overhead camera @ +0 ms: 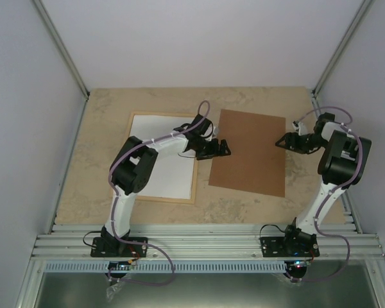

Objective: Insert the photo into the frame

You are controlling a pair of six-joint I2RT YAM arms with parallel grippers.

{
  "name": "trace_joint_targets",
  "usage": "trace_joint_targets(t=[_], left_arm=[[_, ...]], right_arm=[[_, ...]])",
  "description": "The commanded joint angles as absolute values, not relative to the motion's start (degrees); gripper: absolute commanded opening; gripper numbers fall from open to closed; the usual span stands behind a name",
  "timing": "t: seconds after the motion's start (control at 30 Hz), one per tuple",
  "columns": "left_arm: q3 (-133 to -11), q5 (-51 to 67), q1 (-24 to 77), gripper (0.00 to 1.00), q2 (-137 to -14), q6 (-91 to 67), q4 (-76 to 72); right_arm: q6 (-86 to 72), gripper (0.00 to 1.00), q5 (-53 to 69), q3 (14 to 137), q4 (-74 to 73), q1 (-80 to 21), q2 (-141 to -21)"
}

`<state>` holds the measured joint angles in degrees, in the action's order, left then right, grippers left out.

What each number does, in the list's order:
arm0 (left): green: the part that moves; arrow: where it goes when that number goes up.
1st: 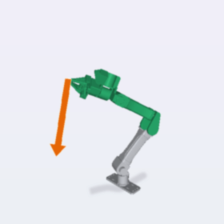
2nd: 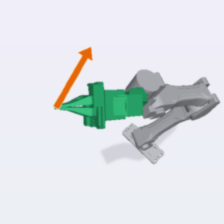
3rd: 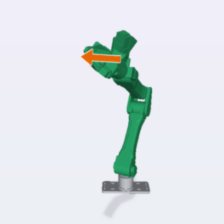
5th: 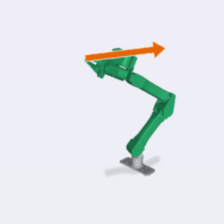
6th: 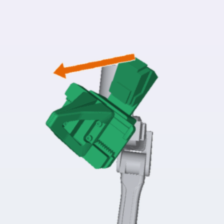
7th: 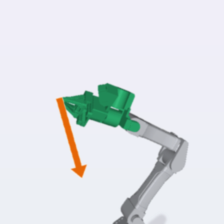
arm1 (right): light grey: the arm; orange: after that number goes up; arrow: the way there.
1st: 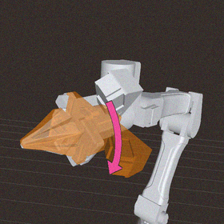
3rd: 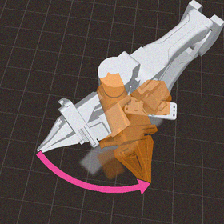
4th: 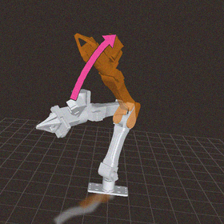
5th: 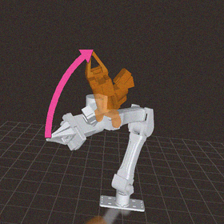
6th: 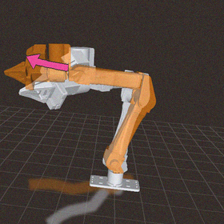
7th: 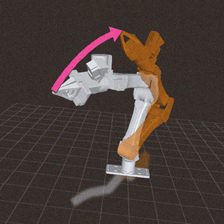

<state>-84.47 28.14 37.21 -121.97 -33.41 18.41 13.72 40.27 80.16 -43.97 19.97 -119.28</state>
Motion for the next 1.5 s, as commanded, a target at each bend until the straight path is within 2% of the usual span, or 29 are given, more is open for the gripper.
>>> trace_joint_targets(t=[0.0,0.33,0.63,1.03,1.17,1.33,1.47], left_arm=[[-83.6,24.0,36.2,0.99,-124.0,-42.0,17.9],[-84.3,35.3,36.4,0.97,-129.0,-43.7,11.2],[-81.8,43.9,37.0,0.95,-120.4,-40.6,-3.4],[-76.8,47.3,36.8,0.94,-116.7,-44.9,-14.5],[-76.6,45.3,36.1,0.93,-116.8,-47.3,-12.1],[-81.2,34.7,34.8,0.98,-119.0,-48.6,8.9],[-79.6,29.0,34.8,0.98,-118.3,-50.8,13.4]], right_arm=[[11.3,0.72,32.9,74.0,-47.9,20.5,-118.6],[10.4,0.69,34.4,71.0,-45.5,19.1,-123.0],[10.3,0.67,37.1,69.1,-45.1,17.4,-123.6],[10.4,0.66,36.6,68.0,-44.6,16.9,-122.6],[10.2,0.66,35.9,68.1,-44.6,17.0,-122.2],[9.2,0.67,33.7,68.7,-44.9,17.8,-120.5],[8.8,0.67,33.8,67.9,-44.8,17.8,-119.4]])
